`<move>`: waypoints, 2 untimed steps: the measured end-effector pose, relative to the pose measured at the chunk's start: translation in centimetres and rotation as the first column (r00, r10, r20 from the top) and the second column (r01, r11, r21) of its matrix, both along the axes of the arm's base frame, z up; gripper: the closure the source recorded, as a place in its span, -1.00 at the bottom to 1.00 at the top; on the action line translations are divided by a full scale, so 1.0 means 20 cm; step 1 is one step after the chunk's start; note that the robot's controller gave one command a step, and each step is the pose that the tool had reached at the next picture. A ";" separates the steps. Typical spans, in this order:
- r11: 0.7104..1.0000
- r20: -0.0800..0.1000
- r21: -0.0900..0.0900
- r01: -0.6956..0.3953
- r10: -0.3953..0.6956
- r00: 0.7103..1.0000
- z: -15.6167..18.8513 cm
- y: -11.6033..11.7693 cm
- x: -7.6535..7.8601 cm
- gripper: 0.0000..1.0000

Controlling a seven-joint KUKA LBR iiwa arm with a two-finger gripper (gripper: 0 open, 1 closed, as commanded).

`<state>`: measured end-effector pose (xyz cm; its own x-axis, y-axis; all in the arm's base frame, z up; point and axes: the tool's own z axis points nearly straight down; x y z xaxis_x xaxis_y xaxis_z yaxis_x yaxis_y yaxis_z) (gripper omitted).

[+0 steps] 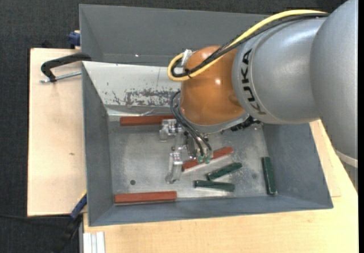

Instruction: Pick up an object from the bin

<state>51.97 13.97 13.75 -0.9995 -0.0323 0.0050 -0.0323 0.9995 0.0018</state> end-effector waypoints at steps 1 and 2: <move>1.000 0.011 -0.002 -0.020 0.020 1.000 0.01 -0.09 0.26 -1.00; 0.997 0.012 0.000 -0.082 0.082 0.997 -0.04 -0.16 0.29 -1.00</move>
Offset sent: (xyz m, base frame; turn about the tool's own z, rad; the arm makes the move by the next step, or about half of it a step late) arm 0.0247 -0.0527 -0.0215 -0.1421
